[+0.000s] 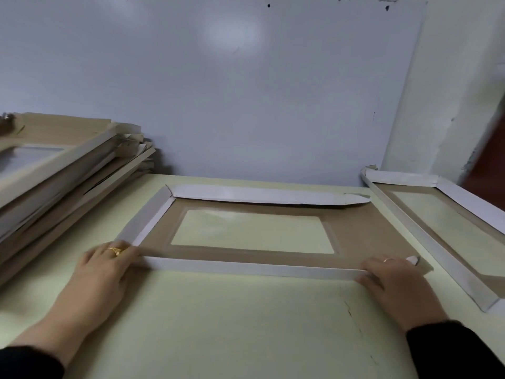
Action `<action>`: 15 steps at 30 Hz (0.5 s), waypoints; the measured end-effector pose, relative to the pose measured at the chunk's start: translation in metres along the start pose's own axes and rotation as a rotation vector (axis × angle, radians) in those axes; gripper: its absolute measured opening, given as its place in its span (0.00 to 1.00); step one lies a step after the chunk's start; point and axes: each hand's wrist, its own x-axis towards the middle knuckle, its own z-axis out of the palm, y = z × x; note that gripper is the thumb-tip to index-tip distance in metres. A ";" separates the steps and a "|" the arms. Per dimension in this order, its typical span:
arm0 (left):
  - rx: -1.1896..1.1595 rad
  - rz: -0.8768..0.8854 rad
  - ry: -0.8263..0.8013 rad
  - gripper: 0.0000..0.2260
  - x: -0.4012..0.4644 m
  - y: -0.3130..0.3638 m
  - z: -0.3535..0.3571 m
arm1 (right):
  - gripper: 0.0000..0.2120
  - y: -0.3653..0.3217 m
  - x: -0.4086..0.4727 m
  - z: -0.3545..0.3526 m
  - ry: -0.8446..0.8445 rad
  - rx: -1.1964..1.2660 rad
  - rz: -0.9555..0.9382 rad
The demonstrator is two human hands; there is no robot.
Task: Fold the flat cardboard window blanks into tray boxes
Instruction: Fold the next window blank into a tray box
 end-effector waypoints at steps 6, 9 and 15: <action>-0.113 0.326 0.057 0.23 -0.006 0.091 -0.003 | 0.13 -0.081 -0.010 -0.002 -0.020 -0.012 -0.182; -0.234 0.461 -0.022 0.18 -0.015 0.130 0.006 | 0.13 -0.110 -0.018 -0.001 -0.035 0.009 -0.280; -0.238 0.413 -0.013 0.07 -0.006 0.118 0.009 | 0.24 -0.079 -0.020 -0.018 -0.002 0.181 -0.496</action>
